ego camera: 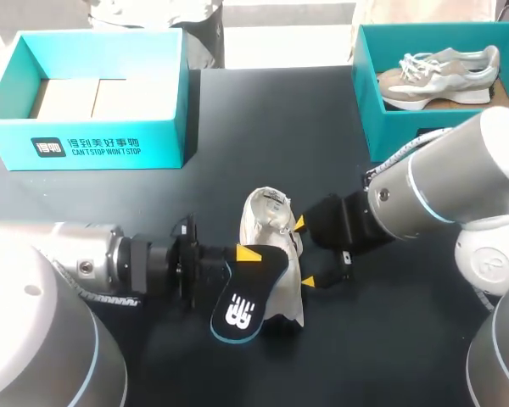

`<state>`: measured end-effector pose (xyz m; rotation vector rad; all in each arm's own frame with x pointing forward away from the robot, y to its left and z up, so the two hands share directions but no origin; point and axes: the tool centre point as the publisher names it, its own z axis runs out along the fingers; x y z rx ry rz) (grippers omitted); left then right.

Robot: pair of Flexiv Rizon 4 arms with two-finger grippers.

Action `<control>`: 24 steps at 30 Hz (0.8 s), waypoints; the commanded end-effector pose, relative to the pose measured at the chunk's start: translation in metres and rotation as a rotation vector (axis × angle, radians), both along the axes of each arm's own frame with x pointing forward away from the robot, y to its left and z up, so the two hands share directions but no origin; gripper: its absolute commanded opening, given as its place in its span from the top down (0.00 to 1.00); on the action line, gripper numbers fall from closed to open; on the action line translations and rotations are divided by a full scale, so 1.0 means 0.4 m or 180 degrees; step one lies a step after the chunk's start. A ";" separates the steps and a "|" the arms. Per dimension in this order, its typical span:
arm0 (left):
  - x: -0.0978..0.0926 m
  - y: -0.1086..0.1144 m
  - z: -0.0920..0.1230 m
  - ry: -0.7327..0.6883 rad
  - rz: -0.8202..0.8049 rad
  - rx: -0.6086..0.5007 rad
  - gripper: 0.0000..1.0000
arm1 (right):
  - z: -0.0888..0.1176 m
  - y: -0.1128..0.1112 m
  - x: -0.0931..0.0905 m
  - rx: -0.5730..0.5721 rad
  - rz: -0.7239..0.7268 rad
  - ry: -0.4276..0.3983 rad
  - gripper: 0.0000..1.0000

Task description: Take the shoe out of the shoebox, open the shoe tongue, remove and reinsert the insole, then place the shoe into the shoebox

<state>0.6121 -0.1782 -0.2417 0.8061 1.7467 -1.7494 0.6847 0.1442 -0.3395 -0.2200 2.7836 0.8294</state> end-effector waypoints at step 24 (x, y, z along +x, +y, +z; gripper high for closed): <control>-0.008 -0.065 -0.113 0.0467 -0.0058 -0.0031 1.00 | 0.006 -0.008 -0.006 -0.0024 -0.0028 -0.0012 0.00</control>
